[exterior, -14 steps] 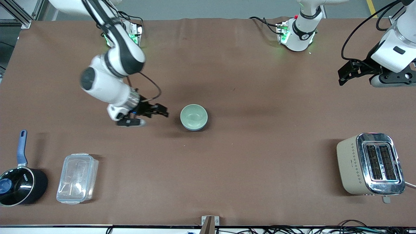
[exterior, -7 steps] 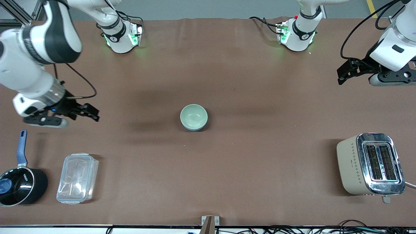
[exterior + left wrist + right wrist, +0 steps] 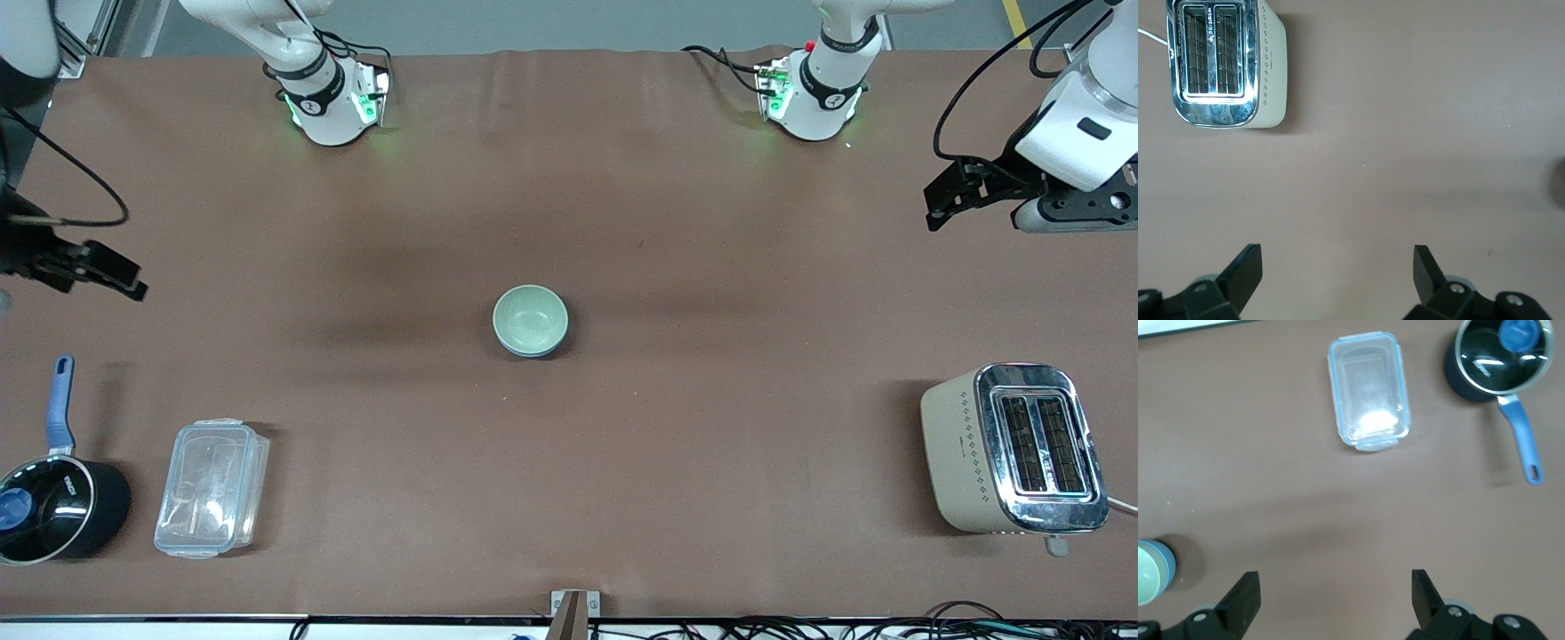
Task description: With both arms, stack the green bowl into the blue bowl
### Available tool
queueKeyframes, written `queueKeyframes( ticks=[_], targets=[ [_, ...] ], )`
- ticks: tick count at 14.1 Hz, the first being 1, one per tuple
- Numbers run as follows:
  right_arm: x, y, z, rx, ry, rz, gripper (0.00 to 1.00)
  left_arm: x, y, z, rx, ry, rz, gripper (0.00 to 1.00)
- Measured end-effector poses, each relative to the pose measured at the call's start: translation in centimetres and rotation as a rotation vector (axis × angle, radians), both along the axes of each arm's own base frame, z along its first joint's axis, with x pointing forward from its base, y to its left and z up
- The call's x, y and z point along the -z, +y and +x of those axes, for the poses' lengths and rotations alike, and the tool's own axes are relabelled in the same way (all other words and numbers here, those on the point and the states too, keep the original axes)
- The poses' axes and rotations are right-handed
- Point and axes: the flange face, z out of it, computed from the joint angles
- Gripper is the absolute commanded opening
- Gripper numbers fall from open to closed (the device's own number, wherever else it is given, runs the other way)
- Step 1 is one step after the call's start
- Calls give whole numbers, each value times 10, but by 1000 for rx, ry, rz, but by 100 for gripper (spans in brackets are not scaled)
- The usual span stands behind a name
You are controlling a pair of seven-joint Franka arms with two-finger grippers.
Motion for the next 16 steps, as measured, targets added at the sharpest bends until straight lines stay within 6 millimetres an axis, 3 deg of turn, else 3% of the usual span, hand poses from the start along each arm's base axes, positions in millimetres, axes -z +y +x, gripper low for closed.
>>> queueKeyframes(
  ticks=[3, 9, 16],
  targets=[
    [-20, -21, -11, -13, 37, -1, 100, 0, 1, -2, -1, 14, 2, 100],
    [-50, -28, -31, -13, 17, 2, 100, -10, 8, -3, -2, 18, 3, 100],
    [-48, -29, -43, -14, 36, -9, 100, -8, 9, -5, 1, 34, 5, 100]
  ],
)
